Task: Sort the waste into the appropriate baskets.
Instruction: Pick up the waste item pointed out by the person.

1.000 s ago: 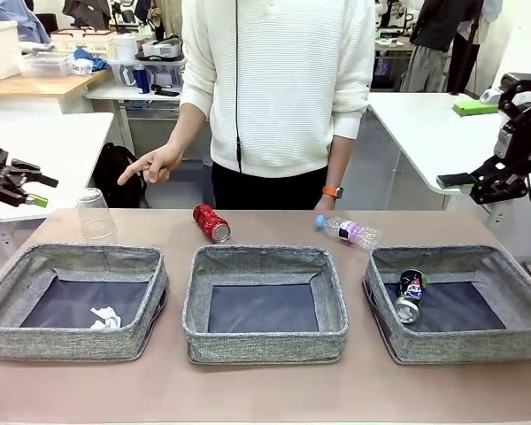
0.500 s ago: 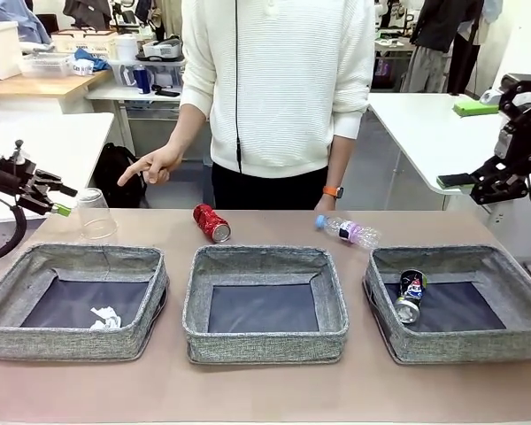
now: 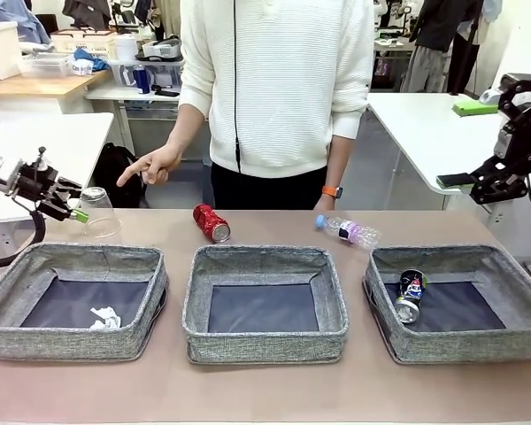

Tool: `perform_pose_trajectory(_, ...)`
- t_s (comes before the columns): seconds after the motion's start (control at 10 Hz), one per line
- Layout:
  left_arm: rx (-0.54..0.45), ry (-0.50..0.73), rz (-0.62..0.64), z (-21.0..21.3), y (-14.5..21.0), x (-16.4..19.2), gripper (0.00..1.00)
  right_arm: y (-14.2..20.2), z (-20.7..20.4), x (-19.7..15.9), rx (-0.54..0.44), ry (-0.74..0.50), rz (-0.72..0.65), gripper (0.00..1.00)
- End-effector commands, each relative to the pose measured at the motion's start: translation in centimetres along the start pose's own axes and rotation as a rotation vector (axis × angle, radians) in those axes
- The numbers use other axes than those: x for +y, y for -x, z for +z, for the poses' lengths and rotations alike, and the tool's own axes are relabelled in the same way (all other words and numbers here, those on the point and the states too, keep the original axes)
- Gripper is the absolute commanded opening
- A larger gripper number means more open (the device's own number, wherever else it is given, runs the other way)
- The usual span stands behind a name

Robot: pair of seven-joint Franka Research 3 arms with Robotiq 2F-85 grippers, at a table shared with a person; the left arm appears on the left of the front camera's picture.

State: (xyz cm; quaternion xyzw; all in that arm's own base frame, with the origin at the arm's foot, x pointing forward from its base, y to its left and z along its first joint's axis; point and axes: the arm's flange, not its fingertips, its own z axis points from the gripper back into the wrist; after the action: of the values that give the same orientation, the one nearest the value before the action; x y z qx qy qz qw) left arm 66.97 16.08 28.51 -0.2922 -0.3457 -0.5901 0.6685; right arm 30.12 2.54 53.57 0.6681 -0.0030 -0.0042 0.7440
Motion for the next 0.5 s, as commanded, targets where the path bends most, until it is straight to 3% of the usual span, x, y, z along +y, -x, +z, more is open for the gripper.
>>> perform_pose_trajectory(0.0,-0.016,0.073,0.008,-0.6,-0.3,-0.2,1.00,0.0,0.0,0.2,0.000,-0.023,0.014,1.00)
perform_pose_trajectory(0.4,-0.100,0.141,0.010,-2.8,0.4,-1.2,1.00,0.0,0.0,0.2,0.000,-0.023,0.014,1.00)
